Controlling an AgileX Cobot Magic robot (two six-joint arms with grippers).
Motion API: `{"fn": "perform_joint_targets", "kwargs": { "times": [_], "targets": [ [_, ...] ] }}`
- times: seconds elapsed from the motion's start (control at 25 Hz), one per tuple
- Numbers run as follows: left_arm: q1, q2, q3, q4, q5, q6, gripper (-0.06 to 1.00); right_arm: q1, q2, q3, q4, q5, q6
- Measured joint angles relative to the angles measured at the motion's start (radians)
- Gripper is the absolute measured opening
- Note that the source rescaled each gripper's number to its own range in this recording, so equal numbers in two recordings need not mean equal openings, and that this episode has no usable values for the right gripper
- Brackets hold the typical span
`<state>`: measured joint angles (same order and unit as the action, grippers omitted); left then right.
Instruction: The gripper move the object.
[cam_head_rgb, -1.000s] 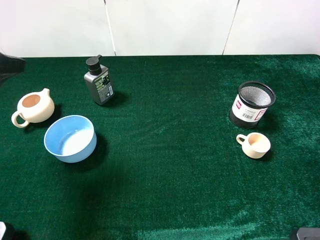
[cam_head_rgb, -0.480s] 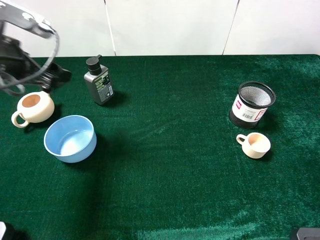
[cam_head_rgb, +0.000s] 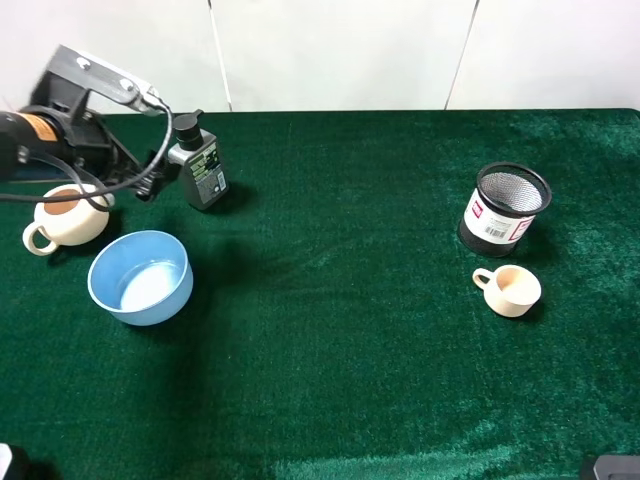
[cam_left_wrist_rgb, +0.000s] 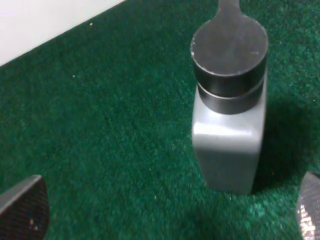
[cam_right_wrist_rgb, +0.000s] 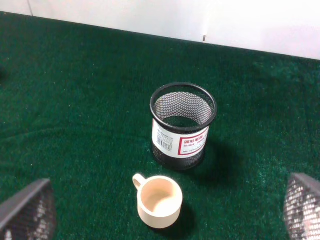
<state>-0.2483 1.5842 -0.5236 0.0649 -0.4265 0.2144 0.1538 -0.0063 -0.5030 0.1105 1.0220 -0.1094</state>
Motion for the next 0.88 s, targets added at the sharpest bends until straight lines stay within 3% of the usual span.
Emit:
{"fn": "perform_joint_targets", "kwargs": {
  "times": [0.4, 0.88],
  "targets": [
    [0.000, 0.191, -0.005, 0.045, -0.269, 0.000, 1.00, 0.000, 0.000, 0.000, 0.000, 0.000, 0.000],
    [0.000, 0.352, -0.079, 0.188, -0.416, -0.061, 1.00, 0.000, 0.000, 0.000, 0.000, 0.000, 0.000]
  ]
}}
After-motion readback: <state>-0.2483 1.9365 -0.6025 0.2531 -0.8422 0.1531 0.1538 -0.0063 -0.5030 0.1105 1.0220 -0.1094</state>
